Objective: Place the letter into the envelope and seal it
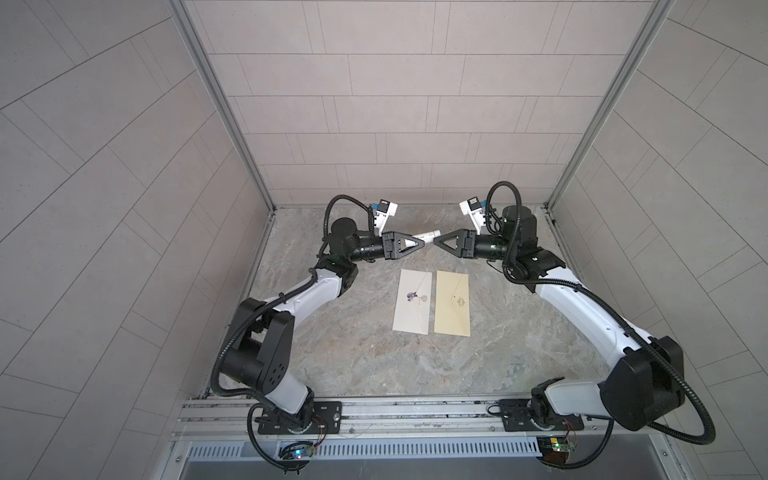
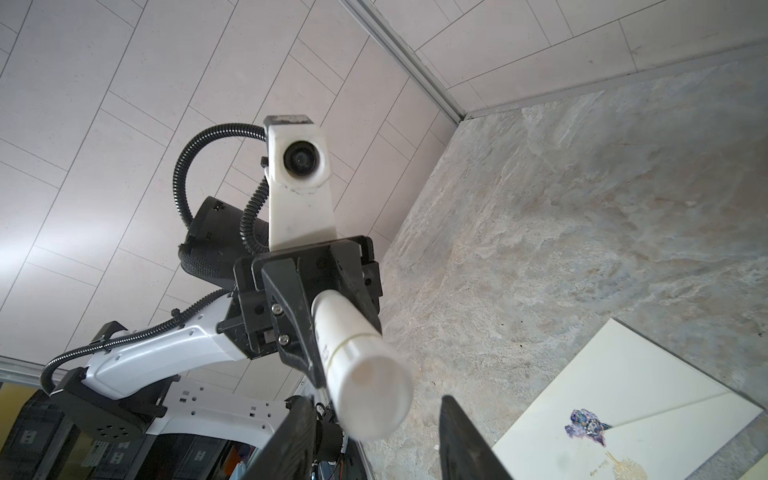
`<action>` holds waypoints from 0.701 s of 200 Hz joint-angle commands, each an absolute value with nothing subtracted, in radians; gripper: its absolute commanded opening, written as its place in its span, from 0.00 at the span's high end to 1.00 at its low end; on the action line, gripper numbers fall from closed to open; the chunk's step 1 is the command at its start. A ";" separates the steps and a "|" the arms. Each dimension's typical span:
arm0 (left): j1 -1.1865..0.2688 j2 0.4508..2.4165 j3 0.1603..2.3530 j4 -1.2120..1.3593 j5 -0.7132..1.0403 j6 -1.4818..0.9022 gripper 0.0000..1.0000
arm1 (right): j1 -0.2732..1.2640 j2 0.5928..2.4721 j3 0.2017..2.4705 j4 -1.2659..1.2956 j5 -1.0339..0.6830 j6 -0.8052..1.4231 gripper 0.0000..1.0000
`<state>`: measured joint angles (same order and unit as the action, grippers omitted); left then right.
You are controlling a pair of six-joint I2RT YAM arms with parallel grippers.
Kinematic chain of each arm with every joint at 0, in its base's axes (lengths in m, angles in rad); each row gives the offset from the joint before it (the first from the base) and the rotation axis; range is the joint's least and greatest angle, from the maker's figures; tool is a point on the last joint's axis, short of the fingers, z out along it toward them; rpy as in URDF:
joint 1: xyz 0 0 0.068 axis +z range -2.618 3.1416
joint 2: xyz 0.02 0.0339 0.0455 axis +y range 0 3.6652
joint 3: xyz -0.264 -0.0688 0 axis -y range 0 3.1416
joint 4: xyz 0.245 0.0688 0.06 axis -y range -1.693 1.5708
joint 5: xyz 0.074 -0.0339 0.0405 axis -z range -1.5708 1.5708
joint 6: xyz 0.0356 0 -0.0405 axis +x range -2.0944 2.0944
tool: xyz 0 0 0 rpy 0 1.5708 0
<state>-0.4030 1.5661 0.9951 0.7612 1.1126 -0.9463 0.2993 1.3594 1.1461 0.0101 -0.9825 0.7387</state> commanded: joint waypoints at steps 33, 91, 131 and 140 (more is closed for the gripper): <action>-0.422 1.507 1.003 0.602 1.111 -0.788 1.00 | 0.302 1.394 1.178 0.086 -1.004 0.778 0.58; -0.422 1.503 1.014 0.555 1.041 -0.741 1.00 | 0.307 1.368 1.147 0.072 -1.007 0.780 0.64; -0.422 1.516 1.023 0.600 1.019 -0.762 1.00 | 0.308 1.347 1.093 0.138 -0.989 0.832 0.68; -0.422 1.519 1.023 0.606 1.014 -0.766 1.00 | 0.308 1.346 1.086 0.163 -0.984 0.853 0.78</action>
<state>-0.4225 1.5261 0.9955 0.5552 1.0634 -0.7666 0.3000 1.3849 1.1107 0.0910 -0.9791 0.8032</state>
